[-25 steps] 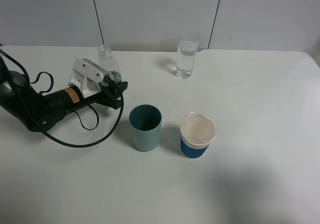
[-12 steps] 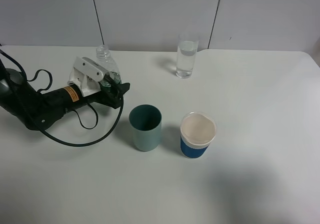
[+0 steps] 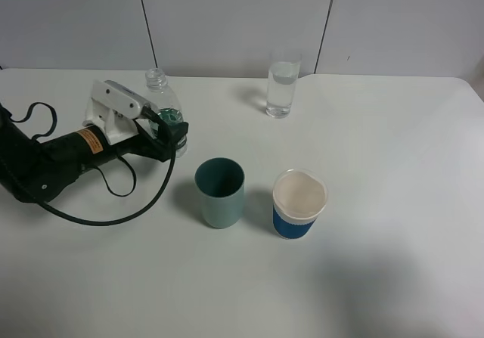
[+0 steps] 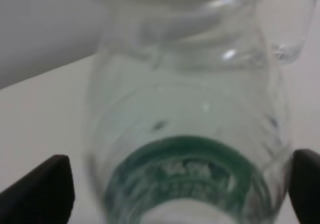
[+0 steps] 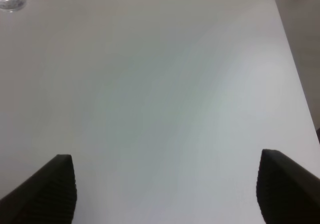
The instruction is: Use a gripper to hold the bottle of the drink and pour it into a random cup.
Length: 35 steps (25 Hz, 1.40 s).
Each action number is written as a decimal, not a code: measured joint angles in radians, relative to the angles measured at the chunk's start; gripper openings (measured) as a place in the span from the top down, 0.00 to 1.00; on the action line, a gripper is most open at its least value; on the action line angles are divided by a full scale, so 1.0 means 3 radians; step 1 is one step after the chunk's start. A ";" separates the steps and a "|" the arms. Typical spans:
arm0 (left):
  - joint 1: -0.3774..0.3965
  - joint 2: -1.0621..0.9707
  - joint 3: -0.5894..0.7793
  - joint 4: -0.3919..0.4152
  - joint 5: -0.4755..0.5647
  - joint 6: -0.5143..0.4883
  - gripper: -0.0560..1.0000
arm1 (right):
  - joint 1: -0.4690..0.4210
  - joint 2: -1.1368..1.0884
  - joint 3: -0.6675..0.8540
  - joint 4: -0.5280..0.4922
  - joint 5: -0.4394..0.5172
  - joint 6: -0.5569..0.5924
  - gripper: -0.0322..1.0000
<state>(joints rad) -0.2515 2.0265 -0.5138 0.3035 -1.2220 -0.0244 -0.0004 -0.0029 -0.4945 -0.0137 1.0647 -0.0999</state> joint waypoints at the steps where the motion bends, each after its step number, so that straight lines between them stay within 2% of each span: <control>1: 0.0000 -0.0096 0.0112 -0.0110 0.0000 0.0000 0.14 | 0.0000 0.0000 0.0000 0.0000 0.0000 0.0000 0.25; 10: 0.0000 -0.1167 0.0964 -0.0949 0.0004 0.0050 0.14 | 0.0000 0.0000 0.0000 0.0000 0.0000 0.0000 0.25; 13: 0.0000 -0.1602 0.1024 -0.1180 0.0293 0.0108 0.14 | 0.0000 0.0000 0.0000 0.0000 0.0000 0.0000 0.25; 17: 0.0000 -0.2262 0.0964 -0.1367 0.1102 0.0329 0.14 | 0.0000 0.0000 0.0000 0.0000 0.0000 0.0000 0.25; 22: 0.0000 -0.2983 0.0562 -0.1393 0.2316 0.0611 0.14 | 0.0000 0.0000 0.0000 0.0000 0.0000 0.0000 0.25; 30: 0.0000 -0.3714 -0.0304 -0.1044 0.4344 0.0723 0.14 | 0.0000 0.0000 0.0000 0.0000 0.0000 0.0000 0.25; 35: 0.0000 -0.4103 -0.0561 -0.0949 0.5141 0.0719 0.14 | 0.0000 0.0000 0.0000 0.0000 0.0000 0.0000 0.25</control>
<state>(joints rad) -0.2515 0.7956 -0.6820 0.0188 0.3202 0.1913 -0.0004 -0.0029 -0.4945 -0.0137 1.0647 -0.0999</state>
